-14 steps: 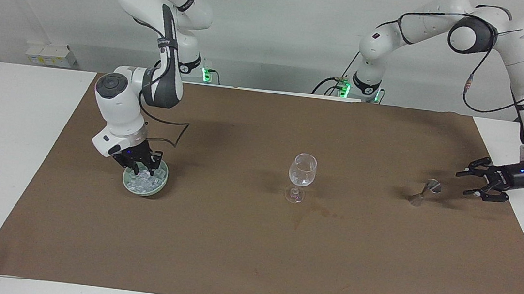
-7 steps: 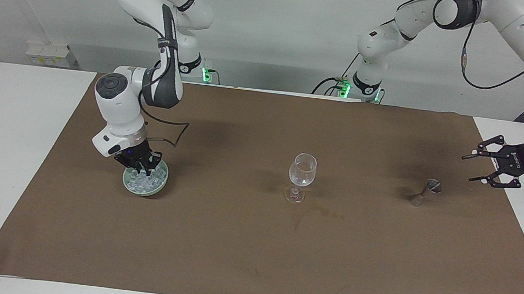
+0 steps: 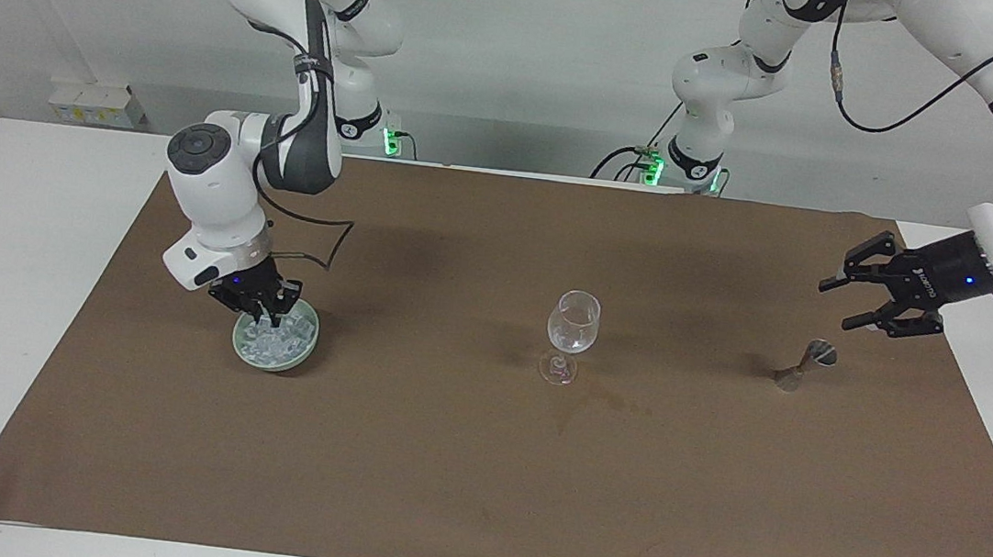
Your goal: Pour wine and add ice with both arms
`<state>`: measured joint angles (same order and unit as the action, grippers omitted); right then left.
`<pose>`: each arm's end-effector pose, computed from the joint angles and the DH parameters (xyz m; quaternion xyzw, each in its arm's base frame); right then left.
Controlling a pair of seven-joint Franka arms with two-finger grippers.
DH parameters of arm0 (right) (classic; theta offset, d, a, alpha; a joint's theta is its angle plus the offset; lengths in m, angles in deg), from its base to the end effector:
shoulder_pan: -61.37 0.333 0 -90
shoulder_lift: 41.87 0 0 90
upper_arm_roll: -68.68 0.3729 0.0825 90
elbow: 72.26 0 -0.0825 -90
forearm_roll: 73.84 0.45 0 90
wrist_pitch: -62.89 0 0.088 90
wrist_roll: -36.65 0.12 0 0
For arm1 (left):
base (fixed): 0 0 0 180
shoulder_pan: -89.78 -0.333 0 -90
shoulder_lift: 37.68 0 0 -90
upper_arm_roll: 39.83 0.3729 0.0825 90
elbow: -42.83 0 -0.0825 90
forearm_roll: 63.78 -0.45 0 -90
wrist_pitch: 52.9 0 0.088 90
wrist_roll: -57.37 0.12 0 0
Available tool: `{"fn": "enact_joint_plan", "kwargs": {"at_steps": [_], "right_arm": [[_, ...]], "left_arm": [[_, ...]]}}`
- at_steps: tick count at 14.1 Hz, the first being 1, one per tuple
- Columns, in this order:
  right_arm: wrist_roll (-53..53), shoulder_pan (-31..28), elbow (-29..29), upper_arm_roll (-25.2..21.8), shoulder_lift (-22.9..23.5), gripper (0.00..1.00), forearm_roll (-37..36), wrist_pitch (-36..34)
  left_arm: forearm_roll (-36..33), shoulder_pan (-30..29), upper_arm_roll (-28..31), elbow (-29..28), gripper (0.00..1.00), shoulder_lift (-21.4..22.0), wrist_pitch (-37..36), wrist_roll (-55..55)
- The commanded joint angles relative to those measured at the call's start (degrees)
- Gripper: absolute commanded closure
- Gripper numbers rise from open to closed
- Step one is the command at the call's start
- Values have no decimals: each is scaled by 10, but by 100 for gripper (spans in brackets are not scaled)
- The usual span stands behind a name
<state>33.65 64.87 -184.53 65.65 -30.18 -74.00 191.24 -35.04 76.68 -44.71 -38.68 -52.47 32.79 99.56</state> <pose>0.6726 0.0067 0.3858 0.9987 0.0318 0.0383 0.0073 0.6978 0.0470 0.5883 0.9212 -0.2766 0.0298 0.2719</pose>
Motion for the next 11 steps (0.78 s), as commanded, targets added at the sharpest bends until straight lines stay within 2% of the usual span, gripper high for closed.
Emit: {"fn": "enact_joint_plan", "kwargs": {"at_steps": [1,3,5,8,10,11], "right_arm": [[11,-6,8,13,-32,100,17,-36],[39,-6,29,21,-44,100,17,-77],[63,-6,44,32,-60,100,17,-110],[88,-6,59,52,-82,100,17,-142],[116,-6,72,73,-93,100,17,-161],[139,-6,84,90,-96,100,17,-172]], "left_arm": [[-87,58,13,-27,31,62,27,-155],[-142,84,11,-30,27,99,28,-268],[-212,102,9,-45,26,131,28,-330],[-245,110,8,-55,22,164,17,-387],[-321,119,-4,-45,21,165,0,-391],[-329,121,-7,-44,21,167,-6,-395]]}}
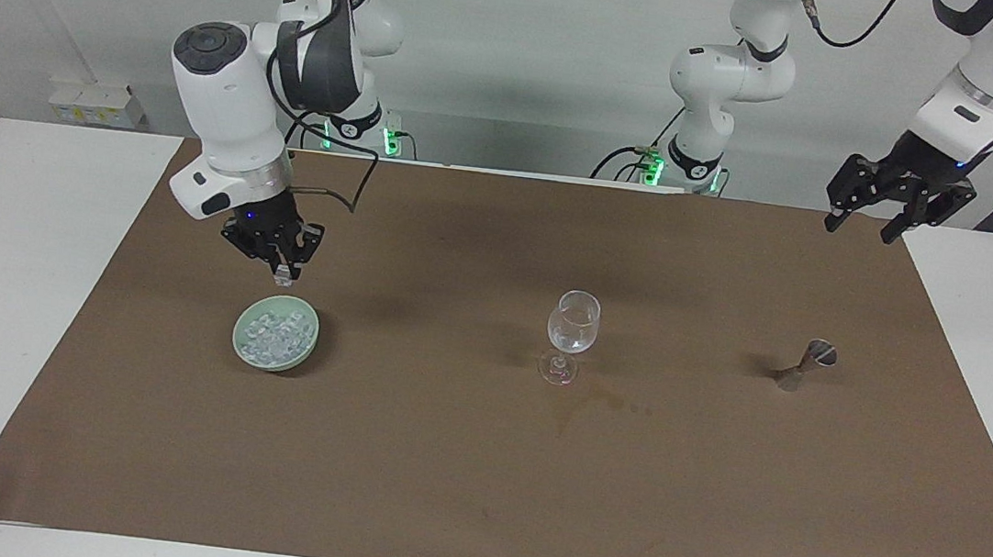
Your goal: Pour wine and add ice with both arms
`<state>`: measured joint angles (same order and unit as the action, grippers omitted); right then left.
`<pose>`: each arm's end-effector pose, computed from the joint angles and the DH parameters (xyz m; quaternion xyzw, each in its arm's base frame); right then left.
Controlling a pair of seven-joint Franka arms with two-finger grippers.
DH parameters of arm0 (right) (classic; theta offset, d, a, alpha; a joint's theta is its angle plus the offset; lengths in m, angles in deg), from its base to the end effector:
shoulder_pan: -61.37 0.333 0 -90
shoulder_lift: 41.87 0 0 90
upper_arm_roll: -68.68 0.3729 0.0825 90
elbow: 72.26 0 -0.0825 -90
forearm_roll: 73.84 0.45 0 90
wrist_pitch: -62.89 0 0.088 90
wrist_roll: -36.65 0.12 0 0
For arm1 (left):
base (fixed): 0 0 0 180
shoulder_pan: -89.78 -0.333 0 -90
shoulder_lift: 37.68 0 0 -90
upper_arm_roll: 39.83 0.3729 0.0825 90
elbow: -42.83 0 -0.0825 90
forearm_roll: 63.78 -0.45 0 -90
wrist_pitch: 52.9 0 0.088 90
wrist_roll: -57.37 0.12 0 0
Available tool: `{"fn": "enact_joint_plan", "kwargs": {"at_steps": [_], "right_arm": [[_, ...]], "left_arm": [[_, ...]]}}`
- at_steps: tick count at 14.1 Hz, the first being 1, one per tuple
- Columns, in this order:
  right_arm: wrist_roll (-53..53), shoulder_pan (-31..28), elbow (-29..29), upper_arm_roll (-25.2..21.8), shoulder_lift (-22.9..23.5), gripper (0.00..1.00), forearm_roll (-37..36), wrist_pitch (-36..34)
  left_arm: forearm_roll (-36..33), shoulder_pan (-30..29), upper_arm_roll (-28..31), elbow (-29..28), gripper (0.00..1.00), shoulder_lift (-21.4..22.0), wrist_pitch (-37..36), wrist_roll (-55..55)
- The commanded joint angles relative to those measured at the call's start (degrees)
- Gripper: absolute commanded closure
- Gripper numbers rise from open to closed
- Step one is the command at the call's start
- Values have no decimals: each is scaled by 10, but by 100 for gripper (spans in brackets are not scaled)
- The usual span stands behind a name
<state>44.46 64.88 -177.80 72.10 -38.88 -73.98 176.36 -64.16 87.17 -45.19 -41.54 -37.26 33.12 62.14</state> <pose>0.6480 0.0779 0.5244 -0.9990 0.0073 -0.0427 0.0059 0.6102 -0.0287 0.7192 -0.9977 0.0653 -0.0180 0.0040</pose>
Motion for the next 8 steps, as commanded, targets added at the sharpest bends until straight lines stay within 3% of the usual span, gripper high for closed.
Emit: {"fn": "enact_joint_plan", "kwargs": {"at_steps": [1,5,8], "right_arm": [[59,-6,24,43,-8,100,16,-28],[160,-7,26,118,-9,100,39,-18],[198,-6,30,144,-9,100,108,9]], "left_arm": [[-37,16,-2,-15,21,18,-14,-26],[-43,12,1,-14,17,19,-28,-63],[-31,8,4,-14,0,5,-19,-60]]}}
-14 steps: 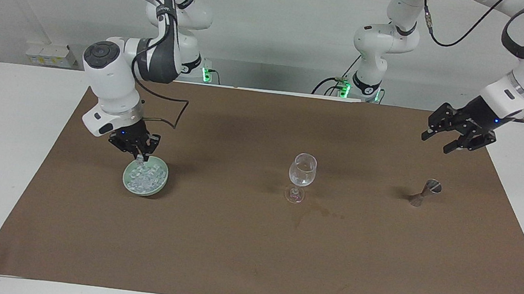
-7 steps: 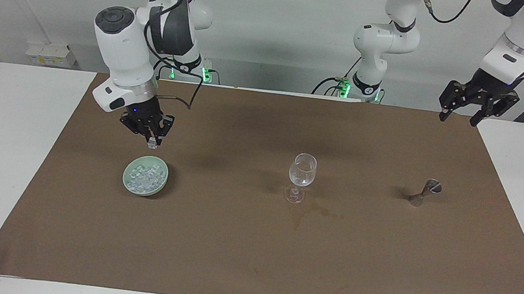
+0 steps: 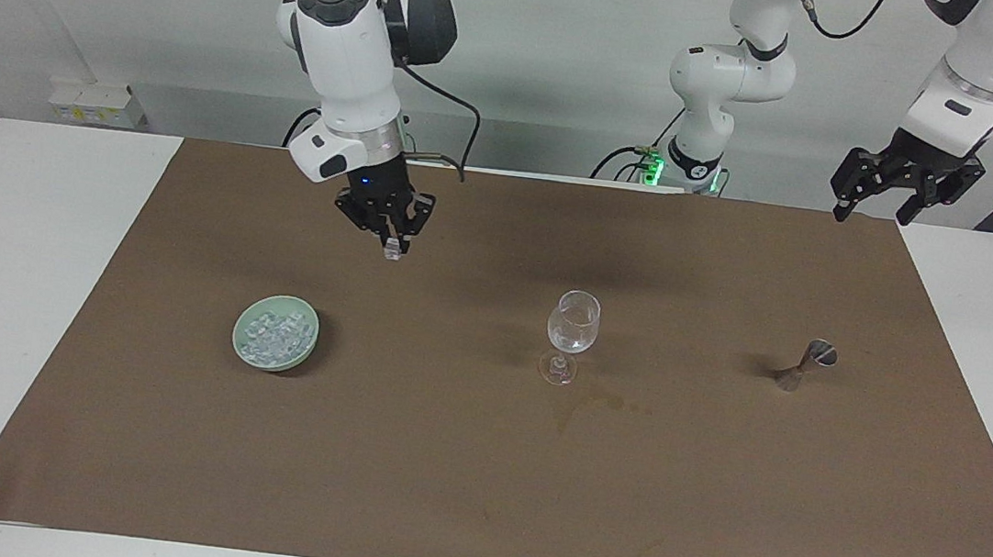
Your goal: Pour wine and add ice with both arms
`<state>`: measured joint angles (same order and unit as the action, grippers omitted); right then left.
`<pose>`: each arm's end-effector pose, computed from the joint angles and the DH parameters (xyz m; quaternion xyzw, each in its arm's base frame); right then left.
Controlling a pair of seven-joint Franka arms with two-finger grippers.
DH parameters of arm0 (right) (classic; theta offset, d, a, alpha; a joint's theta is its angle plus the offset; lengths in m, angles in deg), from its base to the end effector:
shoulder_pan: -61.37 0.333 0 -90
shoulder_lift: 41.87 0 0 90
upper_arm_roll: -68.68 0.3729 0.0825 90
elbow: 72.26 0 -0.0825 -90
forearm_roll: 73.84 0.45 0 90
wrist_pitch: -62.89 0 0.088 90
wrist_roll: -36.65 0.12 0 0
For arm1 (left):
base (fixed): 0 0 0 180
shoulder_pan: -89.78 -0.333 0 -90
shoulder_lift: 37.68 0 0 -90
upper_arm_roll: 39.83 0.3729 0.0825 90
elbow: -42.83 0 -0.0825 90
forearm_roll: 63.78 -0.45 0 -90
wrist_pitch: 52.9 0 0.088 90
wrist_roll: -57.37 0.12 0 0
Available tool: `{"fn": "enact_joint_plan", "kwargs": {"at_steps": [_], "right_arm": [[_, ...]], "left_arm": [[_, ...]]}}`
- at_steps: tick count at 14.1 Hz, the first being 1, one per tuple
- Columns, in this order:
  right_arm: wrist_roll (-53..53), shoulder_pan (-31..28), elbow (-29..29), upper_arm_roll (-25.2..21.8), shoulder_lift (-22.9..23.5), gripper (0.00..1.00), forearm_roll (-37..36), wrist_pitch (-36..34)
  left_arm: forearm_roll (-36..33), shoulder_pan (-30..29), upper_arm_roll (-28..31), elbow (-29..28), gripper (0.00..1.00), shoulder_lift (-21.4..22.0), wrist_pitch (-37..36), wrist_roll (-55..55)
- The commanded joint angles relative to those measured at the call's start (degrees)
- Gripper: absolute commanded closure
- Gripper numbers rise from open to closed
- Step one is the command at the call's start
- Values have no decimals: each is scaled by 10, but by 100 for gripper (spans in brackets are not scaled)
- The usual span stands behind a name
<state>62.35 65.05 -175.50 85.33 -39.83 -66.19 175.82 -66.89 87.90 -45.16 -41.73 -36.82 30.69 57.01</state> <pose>0.6111 0.2347 0.5582 -0.9930 0.0688 -0.0352 0.0890 0.6022 -0.0298 0.7185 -0.9993 0.0239 0.0001 0.0277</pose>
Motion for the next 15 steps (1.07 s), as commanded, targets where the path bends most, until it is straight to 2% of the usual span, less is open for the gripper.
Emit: {"fn": "enact_joint_plan", "kwargs": {"at_steps": [1,4,7,10,15], "right_arm": [[29,-8,8,25,2,100,32,30],[101,-8,11,61,12,100,35,72],[174,-5,55,83,55,100,47,113],[239,-4,129,126,116,100,38,121],[276,2,137,168,143,100,5,171]], "left_arm": [[1,0,4,-13,0,1,11,-10],[32,0,4,-17,0,-2,44,-4],[42,-1,4,-21,0,-3,62,-5],[58,-1,4,-22,0,-4,69,-3],[55,-1,5,-17,0,-4,56,-2]]}}
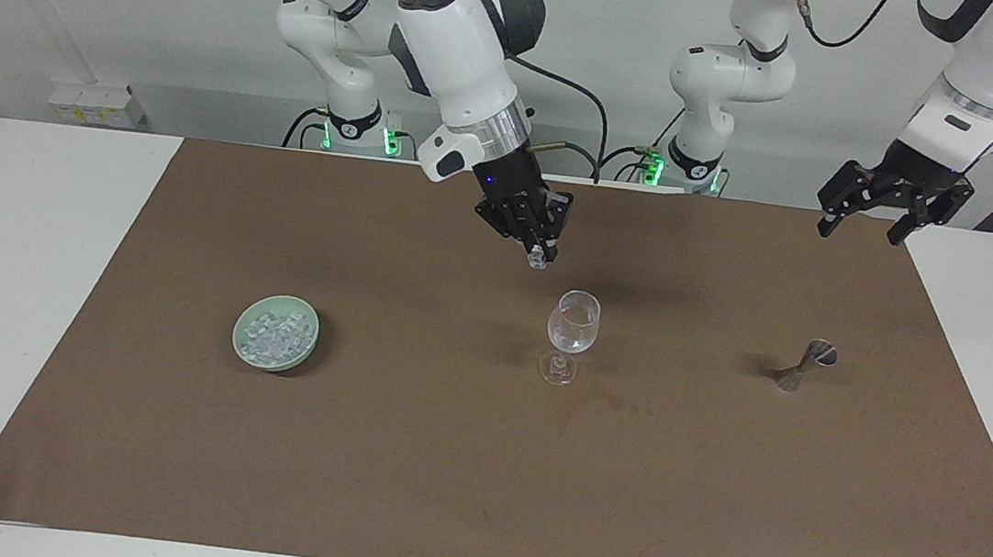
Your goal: Pour wine and add ice with both arms
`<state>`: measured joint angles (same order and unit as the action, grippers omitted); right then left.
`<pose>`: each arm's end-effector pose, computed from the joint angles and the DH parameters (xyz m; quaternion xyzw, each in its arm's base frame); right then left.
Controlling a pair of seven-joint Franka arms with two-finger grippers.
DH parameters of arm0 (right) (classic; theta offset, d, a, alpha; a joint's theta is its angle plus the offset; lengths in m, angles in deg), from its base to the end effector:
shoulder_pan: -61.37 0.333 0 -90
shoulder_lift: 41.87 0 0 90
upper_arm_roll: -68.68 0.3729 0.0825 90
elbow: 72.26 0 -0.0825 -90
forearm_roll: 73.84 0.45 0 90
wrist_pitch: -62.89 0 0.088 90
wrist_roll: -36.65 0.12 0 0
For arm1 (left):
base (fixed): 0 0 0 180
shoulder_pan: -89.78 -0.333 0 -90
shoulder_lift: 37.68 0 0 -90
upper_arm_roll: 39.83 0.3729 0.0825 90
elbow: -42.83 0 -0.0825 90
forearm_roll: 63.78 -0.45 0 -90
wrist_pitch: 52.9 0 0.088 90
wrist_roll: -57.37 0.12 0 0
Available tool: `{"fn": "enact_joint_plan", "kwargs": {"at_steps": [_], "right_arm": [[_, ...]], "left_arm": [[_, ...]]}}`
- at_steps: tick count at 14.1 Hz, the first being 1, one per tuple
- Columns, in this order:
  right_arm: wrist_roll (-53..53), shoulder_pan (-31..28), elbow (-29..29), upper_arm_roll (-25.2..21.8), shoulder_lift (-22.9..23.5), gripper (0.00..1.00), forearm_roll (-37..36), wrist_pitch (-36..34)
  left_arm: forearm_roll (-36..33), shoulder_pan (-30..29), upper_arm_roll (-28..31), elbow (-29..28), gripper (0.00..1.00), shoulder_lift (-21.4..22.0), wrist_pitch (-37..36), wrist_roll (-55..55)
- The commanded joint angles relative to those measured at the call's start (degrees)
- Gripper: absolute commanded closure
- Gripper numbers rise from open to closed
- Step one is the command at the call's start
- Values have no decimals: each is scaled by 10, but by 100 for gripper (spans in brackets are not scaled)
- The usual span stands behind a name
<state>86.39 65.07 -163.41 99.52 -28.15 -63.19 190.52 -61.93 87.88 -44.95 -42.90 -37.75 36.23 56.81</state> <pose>0.6316 0.3948 0.5876 -0.9492 0.1858 -0.0611 0.2463 0.6193 -0.0387 0.7064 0.9992 -0.0239 0.0285 0.0171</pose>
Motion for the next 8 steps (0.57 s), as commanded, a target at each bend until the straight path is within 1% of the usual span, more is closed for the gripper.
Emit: {"fn": "enact_joint_plan", "kwargs": {"at_steps": [1,3,4,8], "right_arm": [[58,3,17,38,41,100,-59,36],[102,3,26,70,74,100,-121,46],[109,3,25,72,77,100,-136,46],[93,0,23,71,79,100,-145,57]], "left_arm": [[5,-1,3,-6,0,4,2,0],[4,-2,3,-7,0,3,2,-1],[4,-8,3,-7,0,0,2,0],[4,-9,3,-7,0,-3,-2,-1]]}}
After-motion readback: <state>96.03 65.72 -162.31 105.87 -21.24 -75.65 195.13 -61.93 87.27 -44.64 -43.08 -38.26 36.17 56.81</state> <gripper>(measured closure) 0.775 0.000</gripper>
